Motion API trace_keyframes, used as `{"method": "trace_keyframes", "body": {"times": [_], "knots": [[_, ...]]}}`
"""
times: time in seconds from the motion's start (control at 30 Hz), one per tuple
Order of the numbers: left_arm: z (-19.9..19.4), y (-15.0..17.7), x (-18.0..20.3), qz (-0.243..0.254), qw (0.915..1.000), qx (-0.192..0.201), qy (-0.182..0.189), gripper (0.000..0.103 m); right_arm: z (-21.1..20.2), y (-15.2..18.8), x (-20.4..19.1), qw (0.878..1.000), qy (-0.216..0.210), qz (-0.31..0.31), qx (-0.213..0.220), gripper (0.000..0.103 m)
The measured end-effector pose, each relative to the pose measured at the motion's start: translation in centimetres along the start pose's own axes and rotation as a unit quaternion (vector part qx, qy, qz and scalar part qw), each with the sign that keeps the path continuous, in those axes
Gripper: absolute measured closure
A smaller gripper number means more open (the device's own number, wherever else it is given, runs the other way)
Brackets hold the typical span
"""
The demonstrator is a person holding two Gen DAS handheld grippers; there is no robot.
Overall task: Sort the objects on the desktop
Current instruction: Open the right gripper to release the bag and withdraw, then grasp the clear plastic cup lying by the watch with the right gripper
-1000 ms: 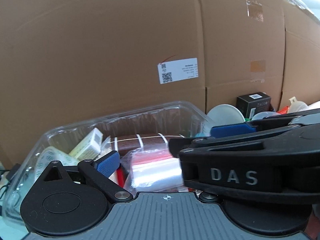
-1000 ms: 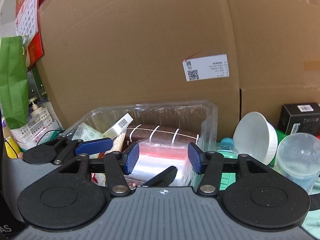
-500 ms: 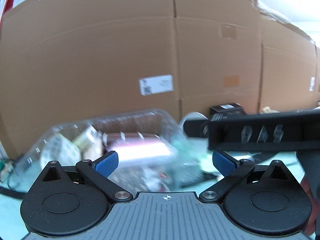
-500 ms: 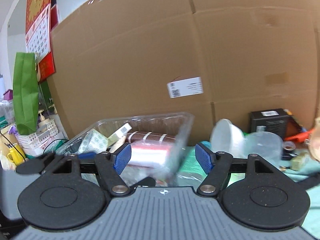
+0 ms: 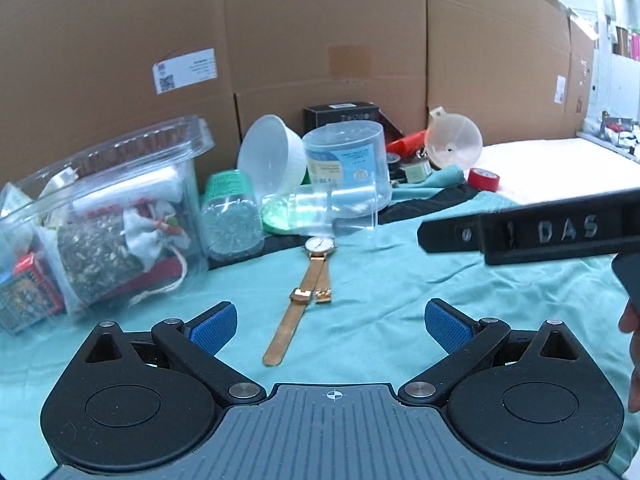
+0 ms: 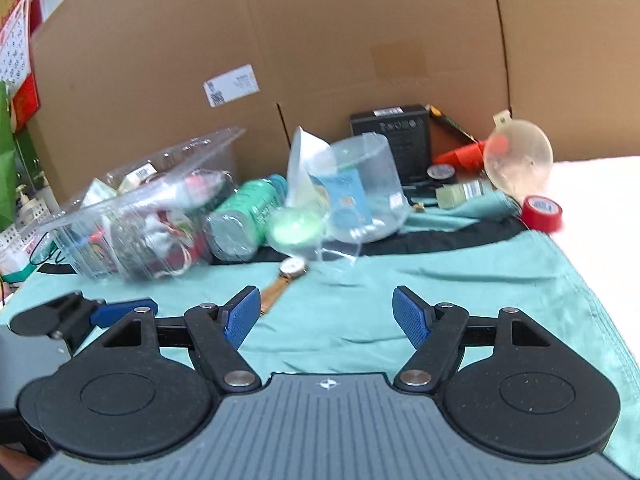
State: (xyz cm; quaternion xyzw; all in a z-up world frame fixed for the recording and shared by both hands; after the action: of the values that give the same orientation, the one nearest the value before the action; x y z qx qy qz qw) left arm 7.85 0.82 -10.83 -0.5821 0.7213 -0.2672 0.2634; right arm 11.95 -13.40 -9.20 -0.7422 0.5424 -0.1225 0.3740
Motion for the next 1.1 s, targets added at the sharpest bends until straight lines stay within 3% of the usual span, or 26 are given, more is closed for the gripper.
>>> {"method": "trace_keyframes", "body": {"times": [0.2, 0.37, 0.53, 0.63, 0.73, 0.9, 0.97, 1.1], "knots": [[1.7, -2.9, -0.6, 0.02, 0.9995, 0.025, -0.005, 0.0, 0.5, -1.2, 0.2, 0.999, -0.035, 0.012, 0.007, 0.027], [3.6, -5.5, -0.1, 0.081, 0.9956, 0.046, 0.008, 0.0, 1.5, -2.7, -0.1, 0.999, -0.048, 0.01, 0.008, 0.033], [6.6, -6.5, 0.5, 0.129, 0.9908, 0.036, 0.017, 0.0, 2.9, -3.8, -0.1, 0.999, -0.051, 0.011, -0.003, 0.043], [8.3, -6.8, -0.1, 0.13, 0.9911, 0.022, 0.017, 0.0, 3.8, -4.1, 0.0, 0.998, -0.053, 0.013, -0.01, 0.048], [9.1, -7.2, -0.6, 0.117, 0.9917, 0.016, 0.051, 0.0, 4.7, -4.5, 0.2, 0.998, -0.055, 0.019, -0.017, 0.049], [10.9, -8.1, -0.9, 0.116, 0.9914, 0.003, 0.06, 0.0, 5.8, -5.0, 0.2, 0.997, -0.064, 0.021, -0.026, 0.05], [11.7, -8.2, -1.0, 0.112, 0.9901, -0.017, 0.083, 0.0, 6.2, -5.3, 0.1, 0.997, -0.063, 0.021, -0.028, 0.05], [11.4, -8.0, -0.4, 0.128, 0.9856, -0.012, 0.11, 0.0, 7.0, -5.4, -0.1, 0.997, -0.068, 0.017, -0.038, 0.062]]}}
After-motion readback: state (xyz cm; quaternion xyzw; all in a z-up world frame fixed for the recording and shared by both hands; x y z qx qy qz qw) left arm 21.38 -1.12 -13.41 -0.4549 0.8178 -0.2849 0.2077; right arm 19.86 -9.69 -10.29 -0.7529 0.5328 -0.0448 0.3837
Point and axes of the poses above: each gripper's, at about its wrist camera, not at the fingertips, and z roughly the way its jaws point, x to its right, y to its underside, the point moved 6 cm from there along z, roughly the way its jaws point, and after that the axes turned 14 degrees about -x, right-handed, at the moved point
